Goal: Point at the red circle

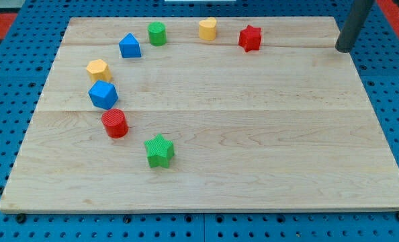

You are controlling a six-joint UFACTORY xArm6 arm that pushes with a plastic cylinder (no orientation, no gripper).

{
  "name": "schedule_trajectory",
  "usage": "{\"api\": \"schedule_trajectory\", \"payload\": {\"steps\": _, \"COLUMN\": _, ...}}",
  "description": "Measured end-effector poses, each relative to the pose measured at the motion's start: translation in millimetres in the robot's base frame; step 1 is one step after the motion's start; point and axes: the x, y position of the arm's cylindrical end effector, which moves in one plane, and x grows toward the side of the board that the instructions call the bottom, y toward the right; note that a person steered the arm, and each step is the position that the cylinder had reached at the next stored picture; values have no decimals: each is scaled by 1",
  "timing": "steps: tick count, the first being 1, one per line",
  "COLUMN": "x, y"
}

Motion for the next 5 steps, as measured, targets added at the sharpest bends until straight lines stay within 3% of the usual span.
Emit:
{"api": "schedule_trajectory", "payload": {"steps": 2, "x": 3, "y": 9}}
{"api": "schedule_trajectory", "payload": {"steps": 3, "x": 106, "y": 0}}
{"api": "schedule_trajectory", "payload": {"steps": 4, "x": 177, "y": -51}}
{"api": "schedule_trajectory", "payload": {"steps": 5, "x": 201, "y": -80}}
